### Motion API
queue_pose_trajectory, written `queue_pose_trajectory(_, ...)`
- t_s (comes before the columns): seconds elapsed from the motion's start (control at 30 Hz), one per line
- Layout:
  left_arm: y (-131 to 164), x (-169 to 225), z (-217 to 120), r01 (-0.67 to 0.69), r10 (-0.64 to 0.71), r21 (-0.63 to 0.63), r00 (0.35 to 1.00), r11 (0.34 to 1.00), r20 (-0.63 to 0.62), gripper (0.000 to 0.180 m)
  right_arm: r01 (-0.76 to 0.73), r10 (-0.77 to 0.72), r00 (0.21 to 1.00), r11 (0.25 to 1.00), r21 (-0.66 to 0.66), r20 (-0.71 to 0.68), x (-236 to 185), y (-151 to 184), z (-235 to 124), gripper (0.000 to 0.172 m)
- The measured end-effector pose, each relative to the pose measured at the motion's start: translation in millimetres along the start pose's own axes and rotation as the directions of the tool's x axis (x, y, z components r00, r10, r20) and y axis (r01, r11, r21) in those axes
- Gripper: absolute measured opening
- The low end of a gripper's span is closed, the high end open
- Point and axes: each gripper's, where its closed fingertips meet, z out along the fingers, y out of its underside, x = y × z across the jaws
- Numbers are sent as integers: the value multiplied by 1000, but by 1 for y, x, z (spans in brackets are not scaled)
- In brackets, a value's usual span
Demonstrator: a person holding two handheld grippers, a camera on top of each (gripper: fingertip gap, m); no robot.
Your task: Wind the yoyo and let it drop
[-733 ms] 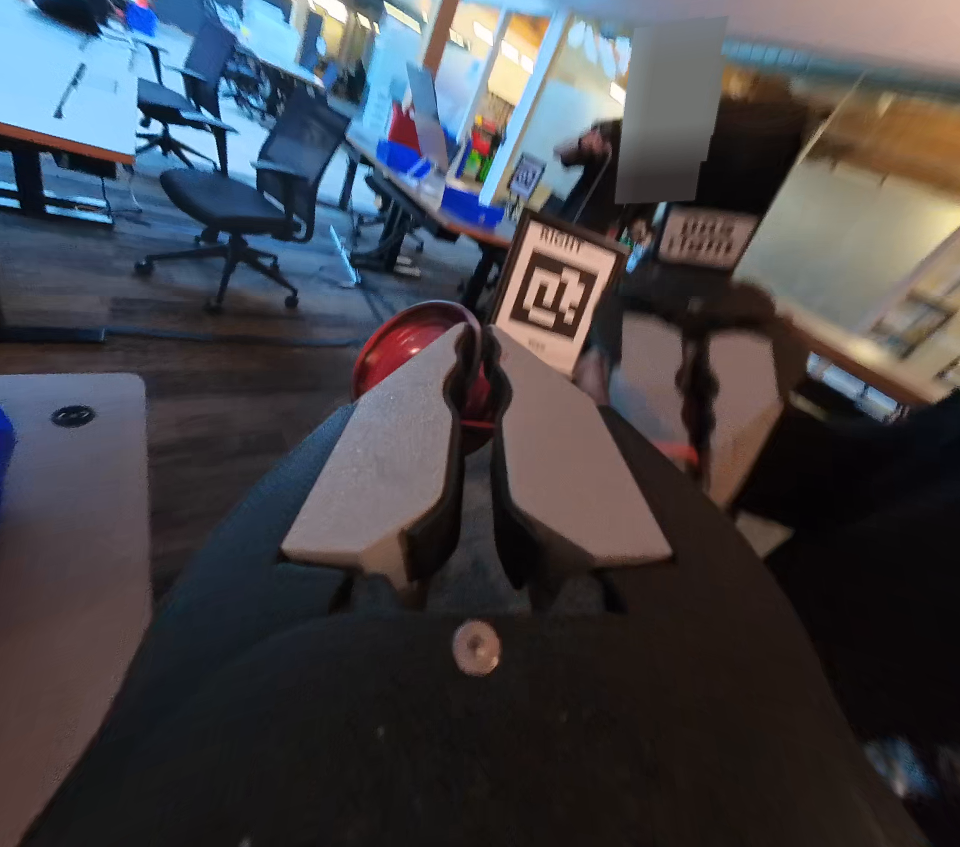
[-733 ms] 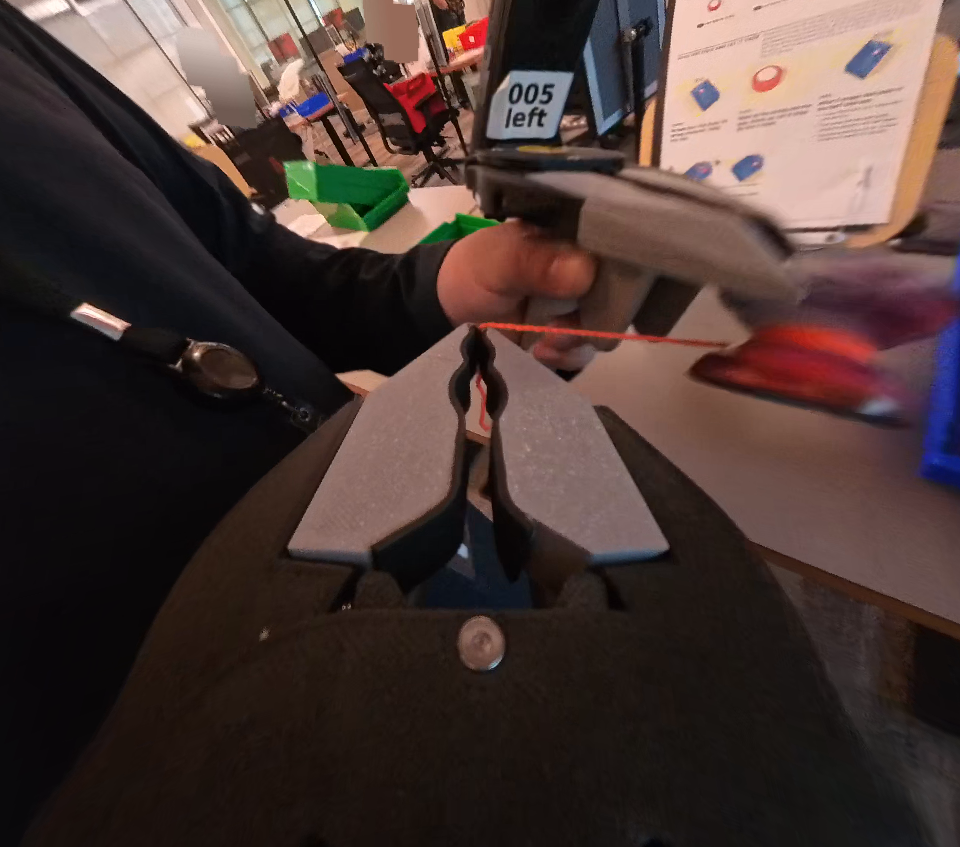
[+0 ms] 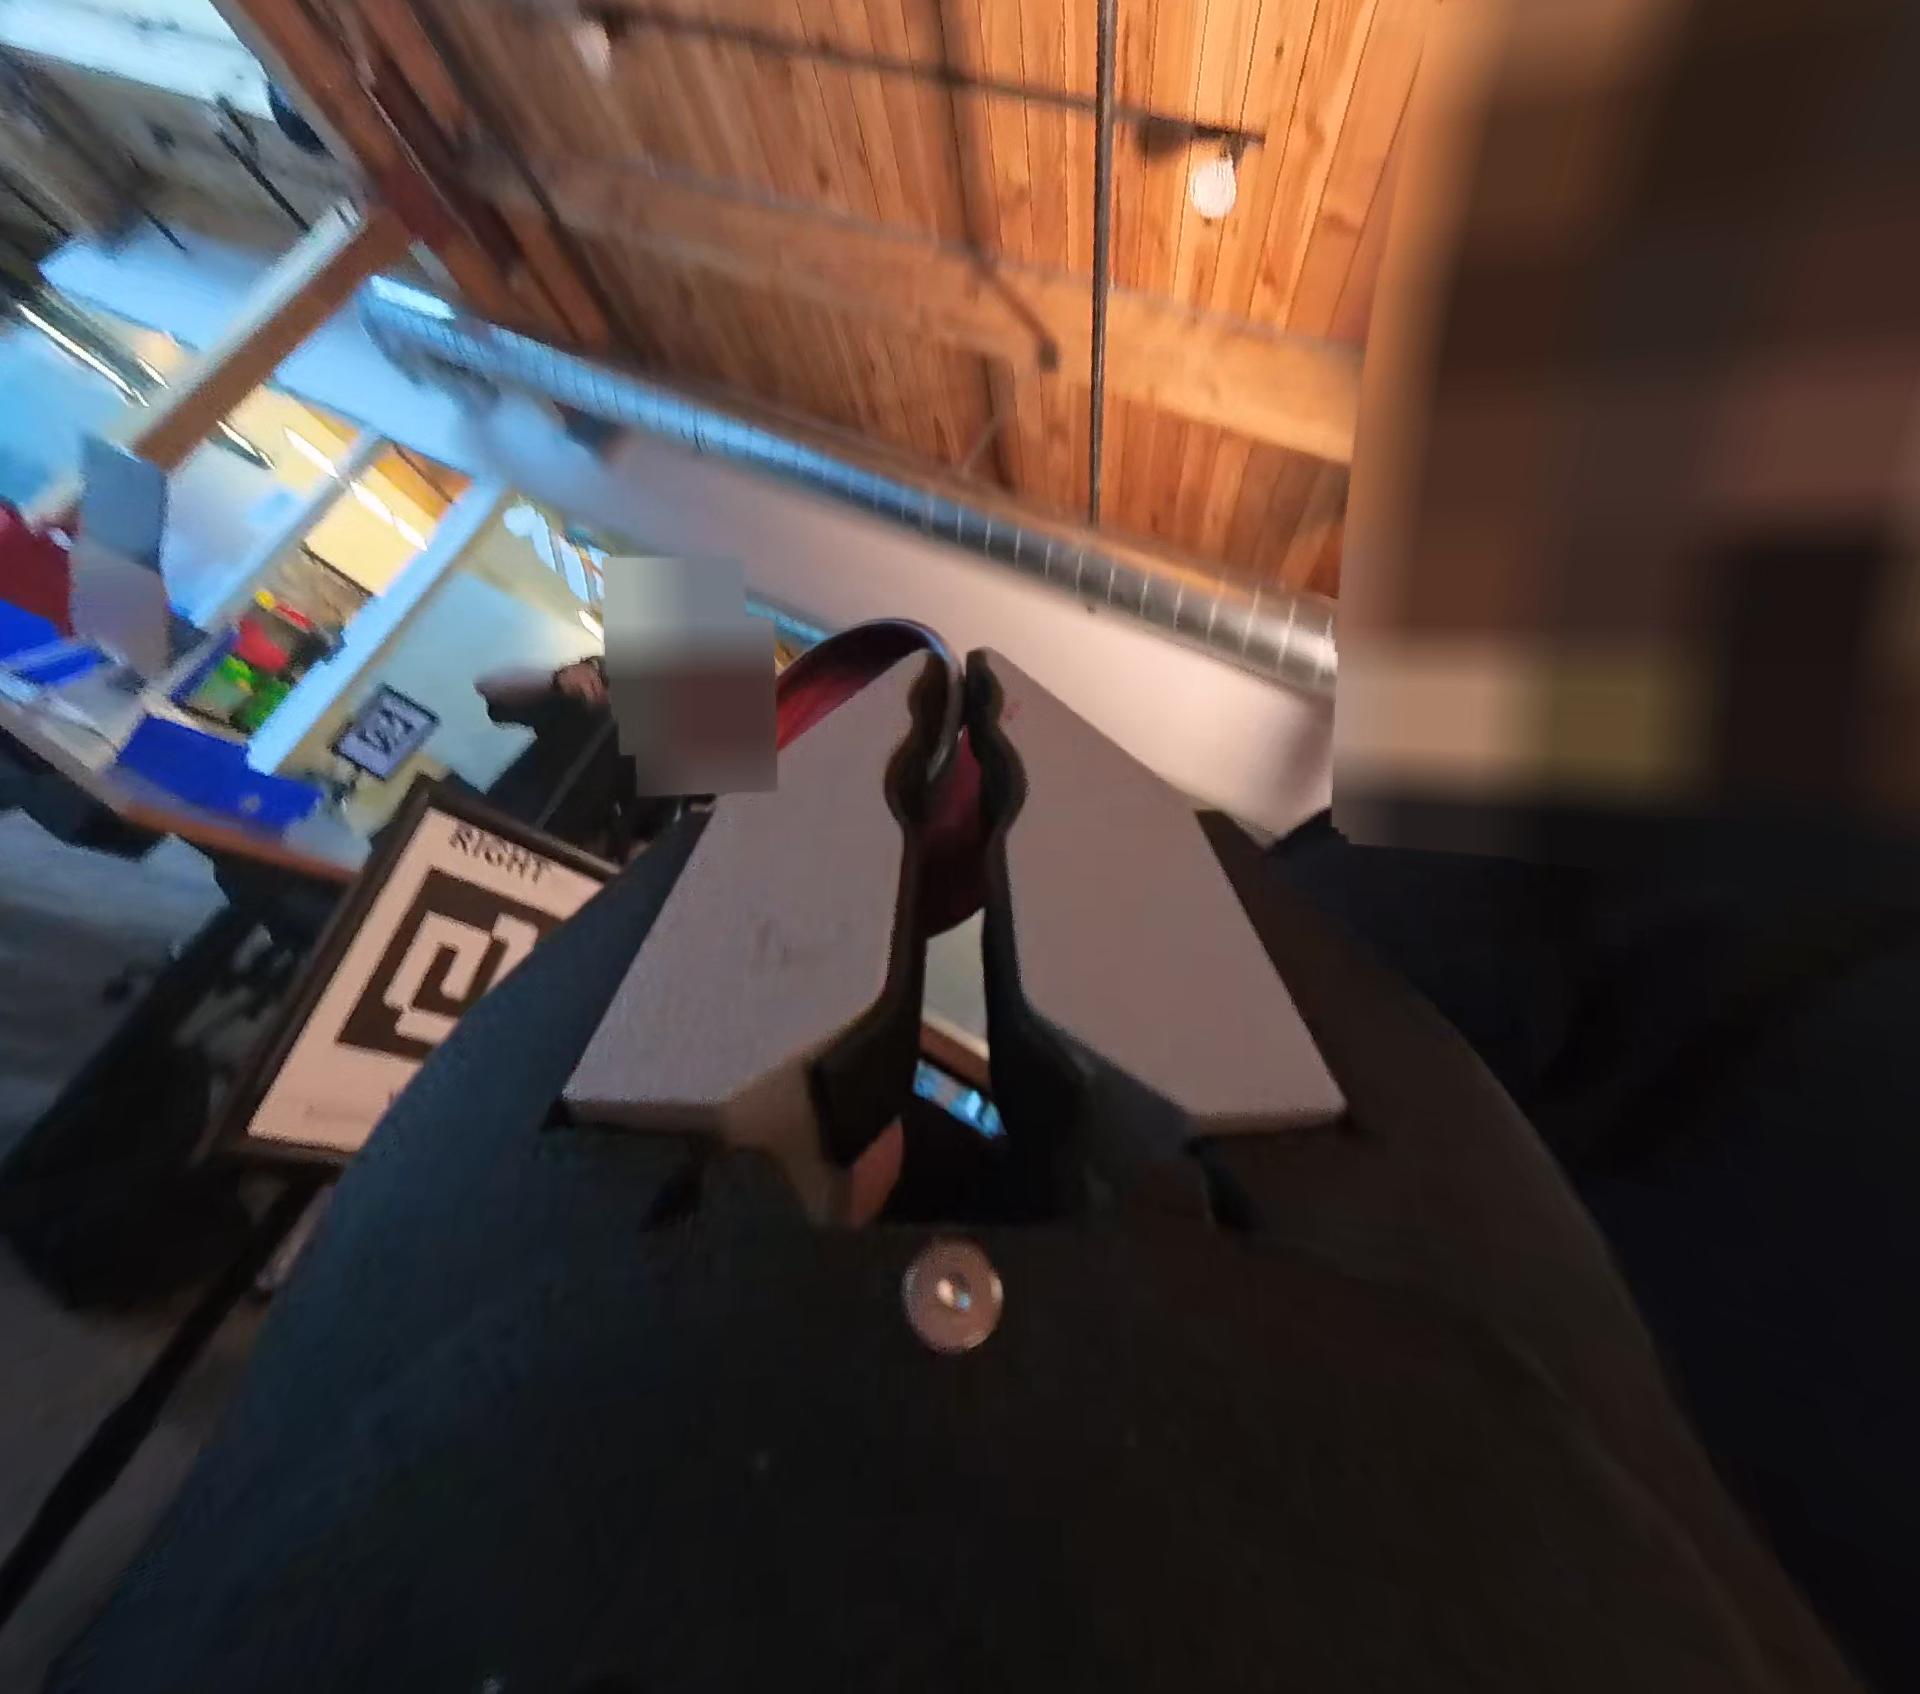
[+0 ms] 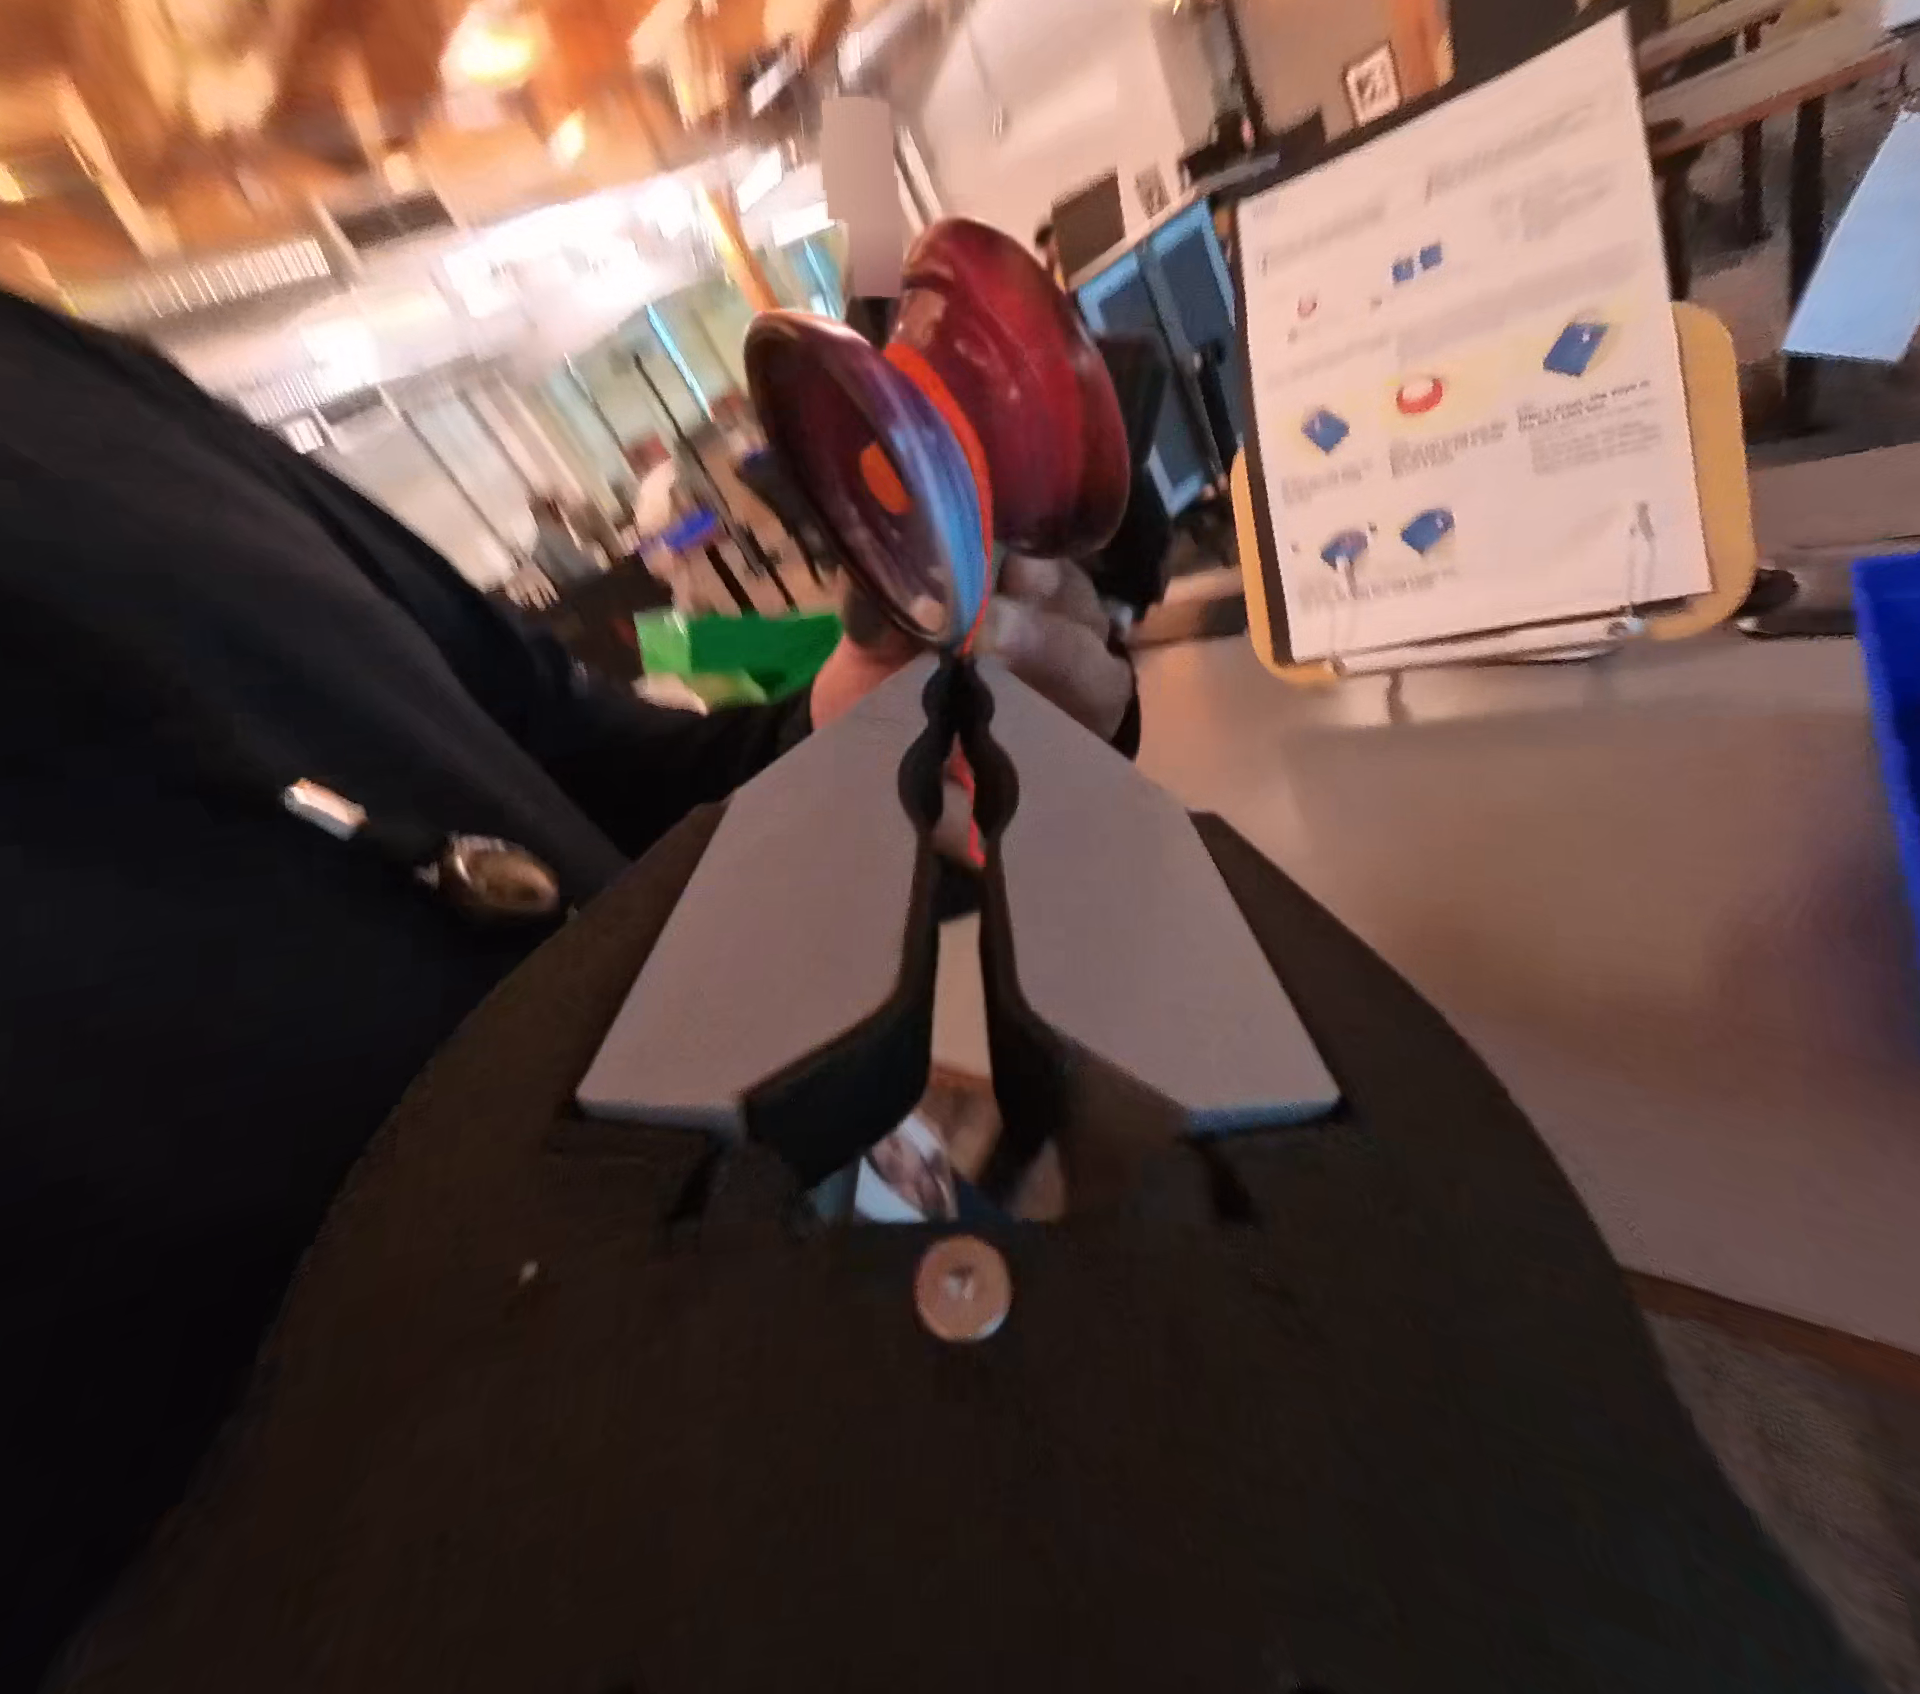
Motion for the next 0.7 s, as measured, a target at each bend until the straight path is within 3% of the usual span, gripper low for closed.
queue_pose_trajectory(0.13, 7, 0, 9, -16, 15, 41, 1000, 999, 9, 2, -102, 106, 994, 983, 152, -19, 8, -8, -1, 0)
queue_pose_trajectory(0.3, 13, -1, 13, -119, 119, 7, 992, 993, 35, 2, -127, 129, 992, 973, 192, 2, 6, -18, -9, 0)
queue_pose_trajectory(0.43, 16, 6, 18, -179, 180, -53, 984, 982, 11, 2, -175, 154, 982, 958, 228, 108, -8, -24, -10, 0)
queue_pose_trajectory(0.53, 15, 8, 22, -94, 91, -89, 995, 992, -36, 4, -208, 158, 965, 947, 243, 209, -23, -24, -5, 0)
queue_pose_trajectory(0.7, 16, -7, 28, 87, -81, -154, 996, 984, 46, 4, -244, 173, 950, 932, 268, 261, -26, -25, -6, 0)
